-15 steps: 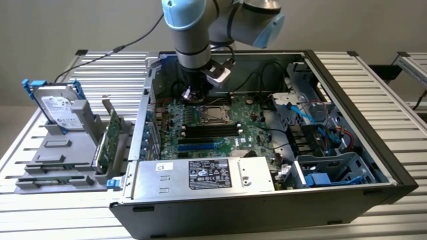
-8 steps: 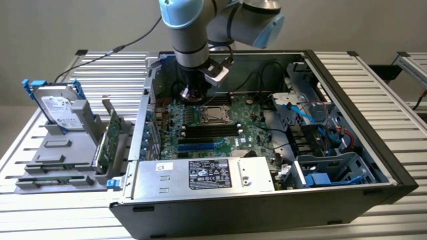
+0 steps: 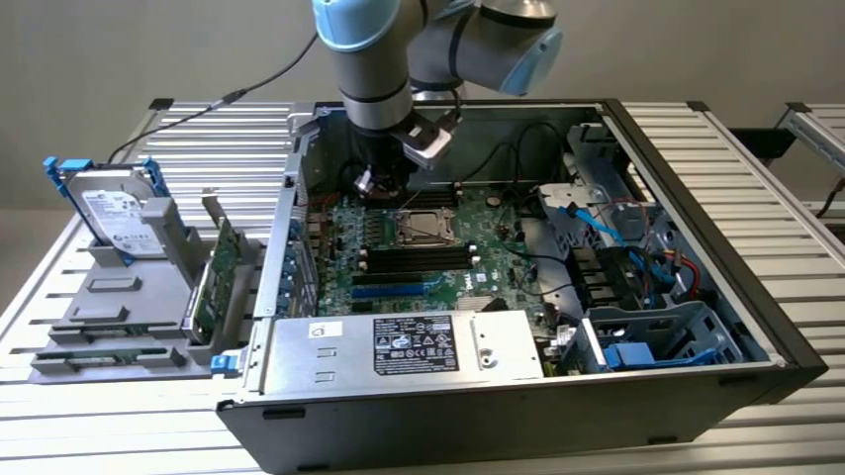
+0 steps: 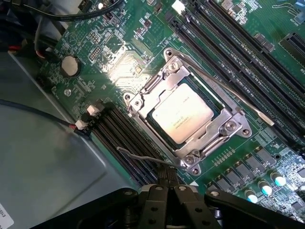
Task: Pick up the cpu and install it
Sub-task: 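Install the first cpu locking lever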
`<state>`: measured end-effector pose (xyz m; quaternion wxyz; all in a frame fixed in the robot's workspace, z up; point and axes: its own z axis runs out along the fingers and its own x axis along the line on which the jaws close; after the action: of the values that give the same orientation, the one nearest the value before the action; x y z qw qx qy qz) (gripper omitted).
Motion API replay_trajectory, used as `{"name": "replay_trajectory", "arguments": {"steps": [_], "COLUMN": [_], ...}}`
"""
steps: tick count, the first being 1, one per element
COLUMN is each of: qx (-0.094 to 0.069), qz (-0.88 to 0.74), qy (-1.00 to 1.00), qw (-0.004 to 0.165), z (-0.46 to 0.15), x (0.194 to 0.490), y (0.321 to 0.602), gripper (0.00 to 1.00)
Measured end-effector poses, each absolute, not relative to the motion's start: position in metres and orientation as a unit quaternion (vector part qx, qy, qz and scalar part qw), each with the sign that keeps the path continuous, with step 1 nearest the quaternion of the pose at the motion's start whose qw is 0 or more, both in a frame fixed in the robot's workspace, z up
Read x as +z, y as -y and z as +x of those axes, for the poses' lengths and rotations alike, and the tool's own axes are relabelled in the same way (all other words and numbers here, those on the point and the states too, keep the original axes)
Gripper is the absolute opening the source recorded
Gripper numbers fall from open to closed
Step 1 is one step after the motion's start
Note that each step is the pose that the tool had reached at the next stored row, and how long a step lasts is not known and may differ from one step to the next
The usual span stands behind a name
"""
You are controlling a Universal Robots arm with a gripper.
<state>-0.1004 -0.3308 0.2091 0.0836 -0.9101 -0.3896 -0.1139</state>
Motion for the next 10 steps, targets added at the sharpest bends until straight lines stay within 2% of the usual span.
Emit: {"name": "replay_trajectory", "arguments": {"steps": [10], "qx": [-0.116], "qz": [-0.920], "qy": [0.366], "qw": [0.081], "z": [-0.1013], "x": [0.2102], "y": [0.3328], "gripper": [0.11]}}
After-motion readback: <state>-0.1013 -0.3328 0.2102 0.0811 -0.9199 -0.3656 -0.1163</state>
